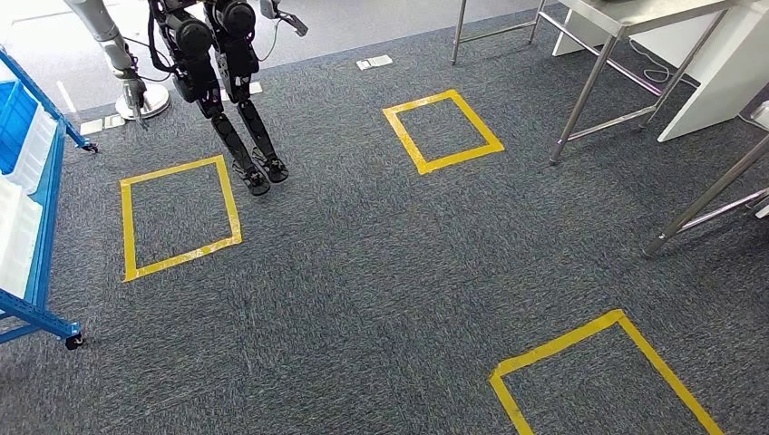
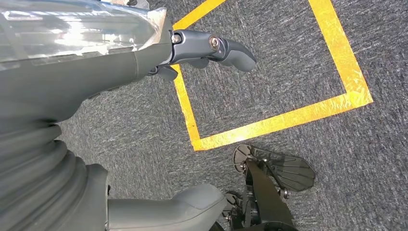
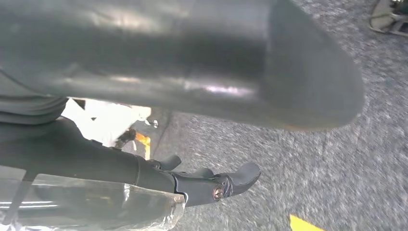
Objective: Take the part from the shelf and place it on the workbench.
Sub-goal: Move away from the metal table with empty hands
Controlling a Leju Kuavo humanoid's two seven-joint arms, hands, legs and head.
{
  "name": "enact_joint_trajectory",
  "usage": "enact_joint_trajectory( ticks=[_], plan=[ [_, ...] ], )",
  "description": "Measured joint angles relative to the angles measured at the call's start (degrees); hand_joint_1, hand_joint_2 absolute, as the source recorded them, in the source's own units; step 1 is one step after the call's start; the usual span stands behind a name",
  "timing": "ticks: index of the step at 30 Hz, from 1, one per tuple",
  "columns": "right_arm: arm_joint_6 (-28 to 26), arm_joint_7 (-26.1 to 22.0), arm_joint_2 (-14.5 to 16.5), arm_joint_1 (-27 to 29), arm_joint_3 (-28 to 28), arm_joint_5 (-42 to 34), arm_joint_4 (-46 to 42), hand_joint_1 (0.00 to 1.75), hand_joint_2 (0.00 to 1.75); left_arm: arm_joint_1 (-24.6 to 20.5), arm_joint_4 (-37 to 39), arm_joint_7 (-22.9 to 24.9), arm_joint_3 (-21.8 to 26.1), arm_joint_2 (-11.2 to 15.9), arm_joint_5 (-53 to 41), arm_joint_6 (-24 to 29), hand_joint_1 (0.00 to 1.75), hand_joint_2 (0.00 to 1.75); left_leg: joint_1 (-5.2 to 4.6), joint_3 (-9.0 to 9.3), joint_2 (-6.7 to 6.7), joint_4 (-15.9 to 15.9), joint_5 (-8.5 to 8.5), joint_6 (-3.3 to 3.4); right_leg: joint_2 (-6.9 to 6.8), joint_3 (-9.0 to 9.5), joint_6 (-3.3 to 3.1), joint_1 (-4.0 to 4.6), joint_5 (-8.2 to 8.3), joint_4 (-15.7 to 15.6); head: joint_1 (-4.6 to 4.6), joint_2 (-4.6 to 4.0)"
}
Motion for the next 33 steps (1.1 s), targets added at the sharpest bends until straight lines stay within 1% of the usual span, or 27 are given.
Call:
enact_joint_trajectory(
  ticks=[1, 5, 7, 11, 17, 21, 25, 26, 27, 28, 29, 30, 31, 32, 33],
  plan=[
    [-1.2, -1.3, 0.0, 0.0, -0.3, -0.8, 0.0, 0.0, 0.0, 0.0, 0.0, 0.0, 0.0, 0.0, 0.1, 0.1, 0.0, 1.75, 0.0, 0.0, 0.0, 0.0, 0.0, 0.0, 0.0, 0.0, 0.0, 0.0, 0.0, 0.0, -0.01, 0.0],
    [-7.2, -7.5, 0.4, 0.1, -2.8, -5.1, 0.0, 0.0, 0.0, 0.0, 0.0, -0.9, 0.3, 0.0, 0.7, 0.3, 0.0, 0.0, 0.0, 0.0, 0.0, 0.0, 0.0, 0.0, 0.0, 0.0, 0.0, 0.0, 0.0, 0.0, 0.0, 0.0],
    [-7.2, -8.4, 0.6, 0.1, -3.9, -6.1, 0.0, 0.0, 0.0, 0.0, 0.0, -1.3, 0.3, 0.0, 0.7, 0.3, 0.0, 0.0, 0.0, -0.01, 0.0, 0.0, 0.0, 0.0, 0.0, 0.0, 0.0, 0.0, 0.0, 0.0, -0.01, 0.0],
    [-4.4, -8.4, 0.8, 0.2, -5.9, -7.3, 0.0, 0.0, 0.0, 0.0, 0.0, -1.8, 0.3, 0.0, 0.5, -0.1, 0.0, 0.0, -0.01, -0.04, 0.0, 0.1, -0.02, 0.0, 0.0, -0.01, 0.0, -0.02, 0.0, 0.0, -0.01, 0.0],
    [-3.2, -8.3, 0.9, 0.2, -6.5, -6.3, 0.0, 0.0, 0.0, 0.0, 0.0, -1.9, 0.4, 0.0, 0.2, -0.7, 0.0, 0.0, -0.02, -0.23, -0.01, 0.4, -0.18, 0.16, 0.0, -0.04, 0.03, -0.03, -0.02, 0.0, -0.01, 0.0],
    [-3.0, -8.3, 0.9, 0.2, -6.5, -6.2, 0.0, 0.0, 0.0, 0.0, 0.0, -1.9, 0.4, 0.0, 0.2, -0.7, 0.0, 0.0, -0.04, -0.5, -0.01, 1.0, -0.43, 0.5, 0.0, -0.11, 0.23, -0.06, -0.11, 0.2, -0.02, 0.0],
    [-2.9, -8.3, 0.9, 0.2, -6.6, -6.2, 0.0, 0.0, 0.0, 0.0, 0.0, -1.9, 0.4, 0.0, 0.2, -0.7, 0.0, 0.0, -0.08, -0.79, -0.01, 1.5, -0.73, 1.05, -0.01, -0.11, 0.64, -0.11, -0.22, 0.3, -0.01, 0.0],
    [-2.9, -8.3, 0.9, 0.2, -6.6, -6.2, 0.0, 0.0, 0.0, 0.0, 0.0, -1.9, 0.4, 0.0, 0.2, -0.7, 0.0, 0.0, 0.05, -0.76, 0.03, 1.4, -0.62, 1.28, -0.02, -0.12, 0.78, -0.11, -0.39, 0.5, -0.01, 0.0],
    [-2.9, -8.3, 0.9, 0.1, -6.6, -6.2, 0.0, 0.0, 0.0, 0.0, 0.0, -1.9, 0.4, 0.0, 0.2, -0.7, 0.0, 0.0, 0.18, -0.75, 0.1, 1.2, -0.47, 1.51, -0.05, -0.45, 0.81, -0.12, -0.98, 1.5, 0.02, 0.0],
    [-2.9, -8.3, 0.9, 0.1, -6.6, -6.2, 0.0, 0.0, 0.0, 0.0, 0.0, -1.9, 0.4, -0.1, 0.2, -0.7, 0.0, 0.0, 0.32, -0.74, 0.19, 1.0, -0.31, 1.74, -0.08, -1.39, 0.69, -0.15, -2.21, 3.6, 0.09, 0.0],
    [-2.9, -8.3, 0.8, 0.1, -6.6, -6.2, 0.0, 0.0, 0.0, 0.0, 0.0, -1.9, 0.4, -0.1, 0.2, -0.7, 0.0, 0.0, 0.43, -0.77, 0.28, 0.9, -0.19, 1.9, -0.1, -3.03, 0.42, -0.21, -4.02, 7.1, 0.14, 0.0],
    [-2.9, -8.3, 0.8, 0.2, -6.6, -6.2, 0.0, 0.0, 0.0, 0.0, 0.0, -1.9, 0.5, -0.1, 0.2, -0.7, 0.0, 0.0, 0.4, -0.89, 0.3, 0.9, -0.17, 1.96, -0.12, -5.24, 0.12, -0.27, -6.09, 11.5, 0.19, 0.0],
    [-2.9, -8.3, 0.9, 0.2, -6.6, -6.2, 0.0, 0.0, 0.0, 0.0, 0.0, -1.9, 0.5, -0.1, 0.2, -0.7, 0.0, 0.0, 0.37, -1.0, 0.26, 0.9, -0.16, 1.97, -0.12, -7.48, 0.02, -0.32, -7.86, 15.9, 0.21, 0.0],
    [-2.9, -8.3, 0.9, 0.3, -6.6, -6.2, 0.0, 0.0, 0.0, 0.0, 0.0, -1.9, 0.5, 0.0, 0.2, -0.7, 0.0, 0.0, 0.34, -1.1, 0.1, 0.9, -0.16, 1.95, -0.12, -9.08, 0.16, -0.38, -8.85, 19.0, 0.18, 0.0],
    [-2.9, -8.3, 0.9, 0.3, -6.6, -6.1, 0.0, 0.0, 0.0, 0.0, 0.0, -1.9, 0.5, 0.0, 0.2, -0.7, 0.0, 0.0, 0.33, -1.15, -0.17, 1.0, -0.15, 1.91, -0.11, -9.54, 0.55, -0.45, -8.77, 19.9, 0.19, 0.0]
  ],
)
